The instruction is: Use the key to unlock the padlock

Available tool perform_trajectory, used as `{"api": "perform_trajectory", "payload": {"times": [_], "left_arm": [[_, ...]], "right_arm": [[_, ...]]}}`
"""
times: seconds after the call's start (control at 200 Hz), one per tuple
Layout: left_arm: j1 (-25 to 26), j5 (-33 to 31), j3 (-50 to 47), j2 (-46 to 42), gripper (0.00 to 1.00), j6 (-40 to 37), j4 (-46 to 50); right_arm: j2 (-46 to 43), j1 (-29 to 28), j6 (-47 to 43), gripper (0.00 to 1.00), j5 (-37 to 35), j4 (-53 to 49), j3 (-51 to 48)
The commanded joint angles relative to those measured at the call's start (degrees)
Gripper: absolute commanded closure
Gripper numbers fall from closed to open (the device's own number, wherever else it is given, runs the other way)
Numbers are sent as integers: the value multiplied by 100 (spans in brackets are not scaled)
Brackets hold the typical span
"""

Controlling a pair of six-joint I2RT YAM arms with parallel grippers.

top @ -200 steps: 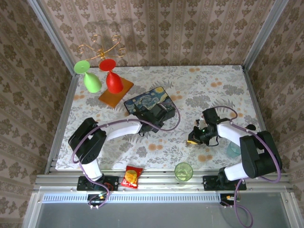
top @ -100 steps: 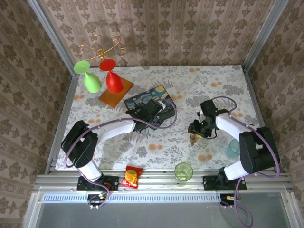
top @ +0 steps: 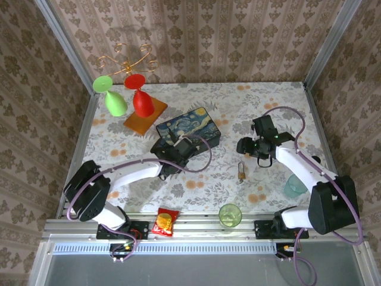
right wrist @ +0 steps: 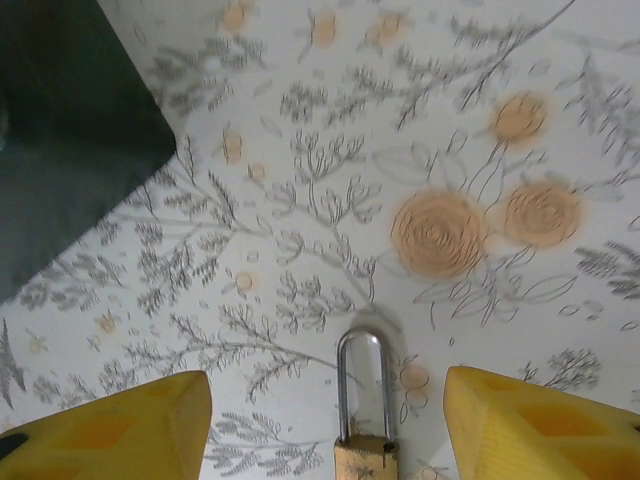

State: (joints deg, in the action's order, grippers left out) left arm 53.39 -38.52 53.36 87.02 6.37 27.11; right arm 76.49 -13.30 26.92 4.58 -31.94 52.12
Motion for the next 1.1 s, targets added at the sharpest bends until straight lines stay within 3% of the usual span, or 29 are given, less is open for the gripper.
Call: {"api": "perform_trajectory", "payload": {"times": [0.0,0.13,0.275,0.325,0.39,0.44,0.53,0.615,0.7,0.76,0.84,0.965,1.095], "left_arm": [[-166,-235,52,-52,0,379,222],[-707,177,-47,-4,0,410,-92],[-888,80,17,-13,0,254,-272],[-795,9,89,-137,0,322,-109],[-395,78,-217,-624,0,271,-558],[-248,337,-608,-1103,0,333,-1031],[-318,381,-1486,-2015,0,379,-1935],[-669,307,-1929,-2781,0,433,-2161],[-923,57,-2049,-3219,0,43,-2224],[-1106,-230,-2315,-3271,0,-519,-2832],[-1750,30,-2764,-3061,0,-828,-3840],[-2902,705,-2576,-2586,0,-531,-3969],[-3309,970,-2609,-1937,0,-1145,-5053]], "right_arm": [[-157,120,-27,34,-411,16,140],[-355,281,13,33,-378,83,82],[-628,482,62,33,-366,83,-114],[-756,561,42,32,-353,256,-210],[-943,679,-24,27,-470,351,-334],[-1109,730,-134,15,-865,435,-421],[-1476,737,-538,13,-2003,772,-725],[-1800,739,-1195,12,-2738,1613,-1288],[-2072,750,-1909,12,-2666,3133,-2179],[-2189,754,-2087,12,-2625,4298,-2825],[-2038,773,-2283,6,-2576,5718,-3433],[-1494,847,-2162,6,-2347,5982,-3348],[-850,872,-2304,6,-2190,7152,-3565]]}}
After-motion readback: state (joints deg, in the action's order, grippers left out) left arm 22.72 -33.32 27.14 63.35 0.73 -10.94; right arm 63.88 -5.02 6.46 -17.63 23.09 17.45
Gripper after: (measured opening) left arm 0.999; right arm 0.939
